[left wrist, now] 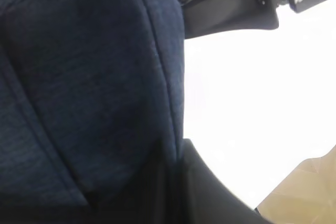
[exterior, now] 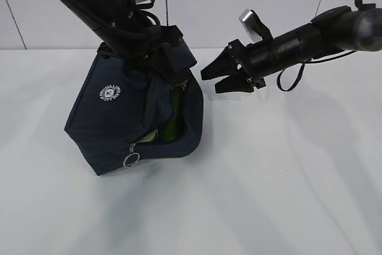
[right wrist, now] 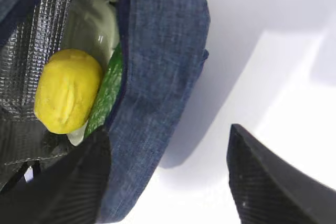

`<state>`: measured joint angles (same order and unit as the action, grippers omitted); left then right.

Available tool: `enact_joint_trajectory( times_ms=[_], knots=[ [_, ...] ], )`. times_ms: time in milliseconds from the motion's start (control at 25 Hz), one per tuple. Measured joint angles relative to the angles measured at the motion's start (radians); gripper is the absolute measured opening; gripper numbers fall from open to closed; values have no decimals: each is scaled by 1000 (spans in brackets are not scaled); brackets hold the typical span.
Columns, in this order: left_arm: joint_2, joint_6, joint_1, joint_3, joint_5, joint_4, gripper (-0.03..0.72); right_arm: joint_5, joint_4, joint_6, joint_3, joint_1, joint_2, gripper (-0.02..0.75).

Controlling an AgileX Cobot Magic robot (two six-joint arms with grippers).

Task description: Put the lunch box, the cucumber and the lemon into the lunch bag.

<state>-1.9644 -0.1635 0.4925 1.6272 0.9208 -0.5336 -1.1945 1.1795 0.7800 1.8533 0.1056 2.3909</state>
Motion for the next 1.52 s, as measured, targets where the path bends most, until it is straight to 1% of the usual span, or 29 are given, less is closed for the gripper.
enact_joint_trajectory(
  times_ms=[120, 200, 440, 800, 880, 960, 1040, 1120, 1320, 1400, 1520],
  knots=[
    [0, 0, 0, 0, 0, 0, 3, 2, -96, -21, 0, -5, 0, 525],
    [0, 0, 0, 0, 0, 0, 3, 2, -116, -28, 0, -1, 0, 525],
    [0, 0, 0, 0, 0, 0, 3, 2, -125, -33, 0, 13, 0, 525],
    [0, 0, 0, 0, 1, 0, 3, 0, -117, -35, 0, 66, 31, 525],
    [0, 0, 0, 0, 1, 0, 3, 0, -107, -35, 0, 72, 42, 517],
    [0, 0, 0, 0, 1, 0, 3, 0, -96, -35, 0, 74, 44, 492],
    [0, 0, 0, 0, 1, 0, 3, 0, -91, -35, 0, 75, 47, 443],
    [0, 0, 0, 0, 1, 0, 3, 0, -91, -35, 0, 78, 54, 369],
    [0, 0, 0, 0, 1, 0, 3, 1, -90, -35, 0, 82, 55, 115],
    [0, 0, 0, 0, 1, 0, 3, 1, -86, -35, 0, 82, 55, 44],
    [0, 0, 0, 0, 1, 0, 3, 1, -69, -35, 0, 82, 55, 16]
  ],
)
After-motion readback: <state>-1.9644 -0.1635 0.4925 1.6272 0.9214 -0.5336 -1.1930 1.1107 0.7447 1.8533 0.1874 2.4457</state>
